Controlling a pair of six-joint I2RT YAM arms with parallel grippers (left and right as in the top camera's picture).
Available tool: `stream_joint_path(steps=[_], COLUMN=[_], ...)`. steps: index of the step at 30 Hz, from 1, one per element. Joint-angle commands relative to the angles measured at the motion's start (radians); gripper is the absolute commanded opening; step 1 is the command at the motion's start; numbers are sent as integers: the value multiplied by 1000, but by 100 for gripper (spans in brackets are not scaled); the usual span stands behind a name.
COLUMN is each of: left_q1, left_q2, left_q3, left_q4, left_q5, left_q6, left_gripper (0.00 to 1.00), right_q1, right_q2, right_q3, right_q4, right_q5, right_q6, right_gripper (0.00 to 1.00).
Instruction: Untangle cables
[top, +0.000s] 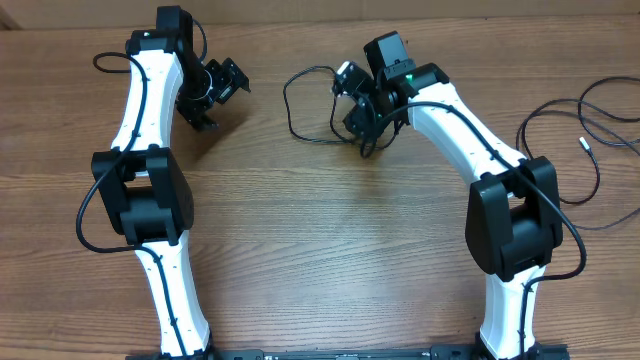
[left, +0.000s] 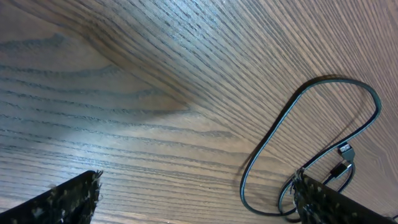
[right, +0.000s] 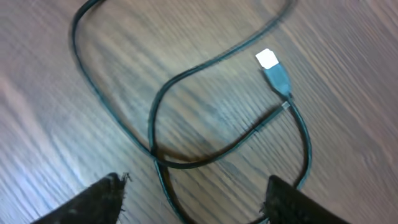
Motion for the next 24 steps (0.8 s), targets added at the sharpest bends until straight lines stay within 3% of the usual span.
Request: stream_joint_path(steps=[1, 16, 20, 24], left_q1=[-1, -1, -1, -1], left_q2=[-7, -7, -7, -7], left_q3=[-6, -6, -6, -6], left_q4=[0, 0, 0, 0], left_q5=[-4, -4, -4, -4], left_q6=[23, 23, 23, 23], left_gripper=[99, 100, 99, 100], right_q1=[0, 0, 0, 0], right_q2=[29, 150, 165, 165], right_q3=[-37, -48, -48, -48], right_q4=[10, 65, 51, -1], right_q5=[-104, -125, -126, -126], right_q6=[-209, -231, -225, -223], right_gripper=[63, 56, 41, 33])
